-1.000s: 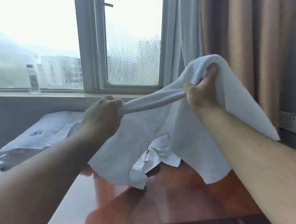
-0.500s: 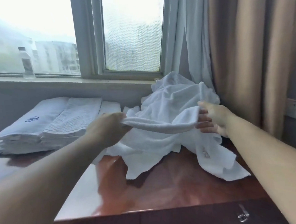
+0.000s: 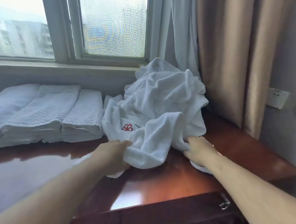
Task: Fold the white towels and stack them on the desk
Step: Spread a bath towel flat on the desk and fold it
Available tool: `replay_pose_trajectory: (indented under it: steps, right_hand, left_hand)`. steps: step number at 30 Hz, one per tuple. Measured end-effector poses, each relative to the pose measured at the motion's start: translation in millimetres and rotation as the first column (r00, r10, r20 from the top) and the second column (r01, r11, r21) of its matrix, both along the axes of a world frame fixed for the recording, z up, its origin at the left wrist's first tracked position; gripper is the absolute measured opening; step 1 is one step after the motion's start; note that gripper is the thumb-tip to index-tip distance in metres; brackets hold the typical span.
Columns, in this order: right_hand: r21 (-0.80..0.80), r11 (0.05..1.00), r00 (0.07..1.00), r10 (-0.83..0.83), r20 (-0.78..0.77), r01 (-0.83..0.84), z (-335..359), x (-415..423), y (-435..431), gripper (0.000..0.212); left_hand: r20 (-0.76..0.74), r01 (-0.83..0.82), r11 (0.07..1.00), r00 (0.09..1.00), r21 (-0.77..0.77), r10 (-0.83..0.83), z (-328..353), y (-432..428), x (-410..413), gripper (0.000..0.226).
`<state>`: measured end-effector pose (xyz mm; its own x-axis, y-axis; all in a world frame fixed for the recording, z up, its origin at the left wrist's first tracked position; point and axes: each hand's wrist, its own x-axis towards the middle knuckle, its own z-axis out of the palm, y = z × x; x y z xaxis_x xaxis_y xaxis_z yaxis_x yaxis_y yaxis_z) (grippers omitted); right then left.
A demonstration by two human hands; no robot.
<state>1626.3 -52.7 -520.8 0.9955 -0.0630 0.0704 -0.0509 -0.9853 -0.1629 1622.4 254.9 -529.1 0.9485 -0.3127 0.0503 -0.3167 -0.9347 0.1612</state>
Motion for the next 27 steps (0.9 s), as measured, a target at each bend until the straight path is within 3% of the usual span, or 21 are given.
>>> replay_pose_trajectory:
  steps: [2, 5, 8, 10, 12, 16, 18, 20, 22, 24, 26, 27]
  right_hand:
    - [0.027, 0.996, 0.994, 0.086, -0.070, -0.085, 8.0, 0.9, 1.6, 0.025]
    - [0.176, 0.962, 0.939, 0.247, -0.240, -0.208, 41.8, 1.9, -1.6, 0.011]
    - [0.229, 0.952, 0.903, 0.274, -0.332, -0.204, 72.6, 4.6, 1.7, 0.042]
    - [0.365, 0.919, 0.890, 0.285, -0.357, -0.148, 79.6, 7.5, 6.1, 0.057]
    - [0.499, 0.865, 0.879, 0.272, -0.391, -0.045, 80.9, 7.2, 12.8, 0.062]
    - [0.339, 0.941, 0.893, 0.146, -0.426, 0.008, 89.8, 5.6, 9.2, 0.050]
    - [0.287, 0.957, 0.874, 0.096, -0.476, 0.051, 96.3, 5.3, 7.4, 0.039]
    - [0.126, 0.992, 0.905, 0.027, -0.425, 0.029, 102.2, 9.0, 8.2, 0.032]
    - [-0.080, 0.993, 0.981, -0.096, -0.171, 0.083, 97.4, 18.2, 10.2, 0.029]
    - [-0.223, 0.943, 0.953, -0.194, 0.235, 0.247, 87.7, 24.0, 8.0, 0.029]
    - [-0.266, 0.918, 0.866, -0.138, 0.481, 0.295, 75.1, 22.1, 13.8, 0.024]
    - [-0.267, 0.935, 0.865, -0.074, 0.495, 0.233, 66.7, 19.6, 18.9, 0.017]
  left_hand:
    - [-0.063, 0.044, 0.997, 0.997, -0.063, -0.048, 11.8, 2.0, -3.5, 0.038]
    - [-0.389, -0.022, 0.983, 0.920, -0.182, -0.051, 45.0, 10.8, -4.7, 0.040]
    - [-0.610, -0.185, 0.961, 0.792, -0.206, 0.022, 75.5, 19.4, -6.1, 0.048]
    - [-0.720, -0.311, 0.910, 0.694, -0.275, 0.020, 85.7, 25.7, -7.6, 0.043]
    - [-0.704, -0.346, 0.889, 0.709, -0.300, 0.038, 88.2, 35.1, -4.6, 0.042]
    - [-0.389, -0.306, 0.918, 0.901, -0.253, 0.193, 81.3, 45.6, 9.9, 0.056]
    - [-0.253, -0.308, 0.930, 0.934, -0.201, 0.254, 81.1, 45.1, 17.2, 0.066]
    - [-0.106, -0.313, 0.935, 0.948, -0.164, 0.299, 79.7, 44.3, 24.1, 0.067]
    - [0.208, -0.353, 0.933, 0.910, -0.068, 0.360, 75.5, 41.5, 26.2, 0.053]
    - [0.607, -0.364, 0.931, 0.737, -0.013, 0.297, 68.5, 35.9, 22.4, 0.022]
    - [0.732, -0.201, 0.979, 0.665, -0.020, 0.151, 57.5, 25.6, 14.1, 0.020]
    - [0.712, -0.071, 0.997, 0.699, -0.031, 0.072, 50.4, 18.8, 8.9, 0.023]
